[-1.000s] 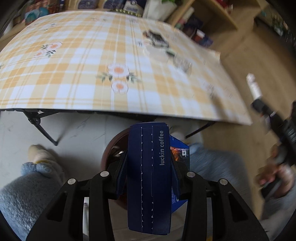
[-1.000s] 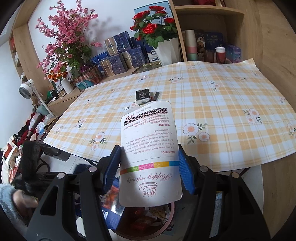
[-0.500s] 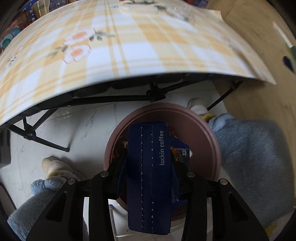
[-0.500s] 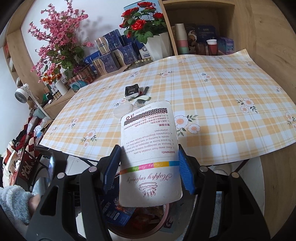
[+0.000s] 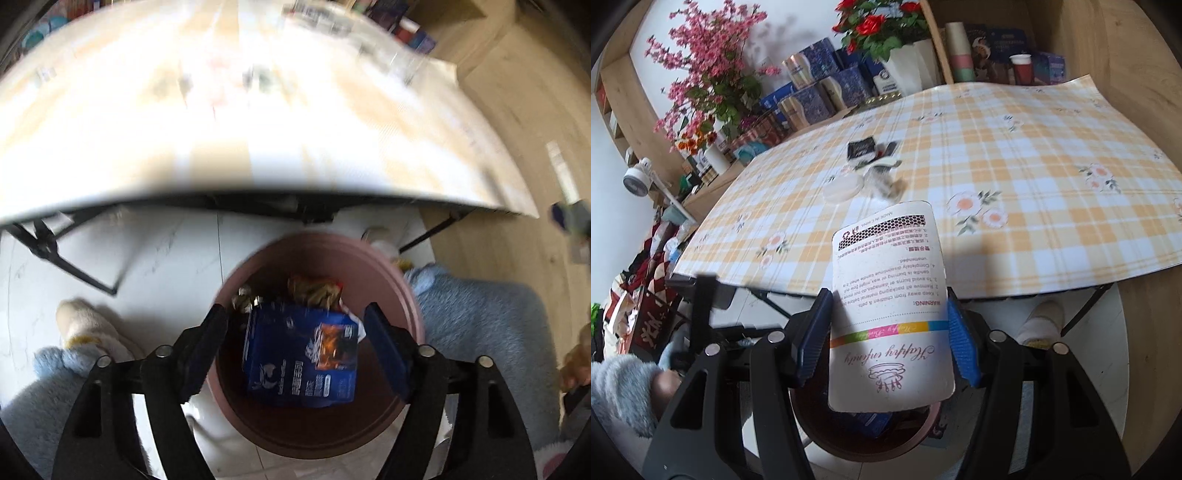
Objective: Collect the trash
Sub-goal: 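Carry both items over the bin and open the left gripper to drop the blue box, then lower the white pouch into the bin and open the right gripper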
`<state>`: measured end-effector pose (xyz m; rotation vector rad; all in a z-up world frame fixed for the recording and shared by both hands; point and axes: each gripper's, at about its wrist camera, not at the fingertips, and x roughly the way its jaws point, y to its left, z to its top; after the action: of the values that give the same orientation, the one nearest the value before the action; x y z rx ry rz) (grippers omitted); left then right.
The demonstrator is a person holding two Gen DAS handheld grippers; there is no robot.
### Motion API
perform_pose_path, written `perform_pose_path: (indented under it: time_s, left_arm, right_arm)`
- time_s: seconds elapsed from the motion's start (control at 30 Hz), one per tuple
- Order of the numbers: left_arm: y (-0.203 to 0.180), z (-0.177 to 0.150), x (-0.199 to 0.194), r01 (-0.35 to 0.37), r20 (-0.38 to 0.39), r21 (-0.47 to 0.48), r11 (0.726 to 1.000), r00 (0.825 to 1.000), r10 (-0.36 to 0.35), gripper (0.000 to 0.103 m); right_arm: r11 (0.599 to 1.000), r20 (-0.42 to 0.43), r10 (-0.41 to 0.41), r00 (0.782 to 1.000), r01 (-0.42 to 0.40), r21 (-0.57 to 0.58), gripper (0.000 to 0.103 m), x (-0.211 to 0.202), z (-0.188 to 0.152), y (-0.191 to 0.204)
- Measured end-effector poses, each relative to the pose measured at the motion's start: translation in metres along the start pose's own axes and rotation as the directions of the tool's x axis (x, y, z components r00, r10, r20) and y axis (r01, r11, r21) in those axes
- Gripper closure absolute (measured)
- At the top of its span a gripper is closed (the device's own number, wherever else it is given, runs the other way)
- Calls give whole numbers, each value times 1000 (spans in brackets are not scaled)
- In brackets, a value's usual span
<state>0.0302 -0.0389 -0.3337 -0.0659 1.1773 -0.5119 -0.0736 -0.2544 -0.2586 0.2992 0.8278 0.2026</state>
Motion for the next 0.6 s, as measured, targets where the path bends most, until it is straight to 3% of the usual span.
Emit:
perform_pose_path:
  time_s: [0.13, 0.23, 0.33, 0.6]
  left_arm:
    - [-2, 4, -40, -1, 118, 23, 1000, 993, -2, 15]
    - [1, 2, -74, -30, 220, 21, 999, 975, 25, 11]
    - [5, -2, -103, -76, 307, 15, 997, 949, 67, 8]
    - [7, -27, -146, -239, 486, 12, 971, 850, 203, 6]
  right_arm:
    - [999, -39, 18, 999, -20, -48, 42, 11, -9, 17]
    - [995, -75, 27, 997, -34, -89, 42, 22, -18, 31]
    - [991, -113, 34, 993, -49, -128, 41, 34, -26, 46]
    - [968, -194, 38, 980, -84, -238, 41, 72, -44, 79]
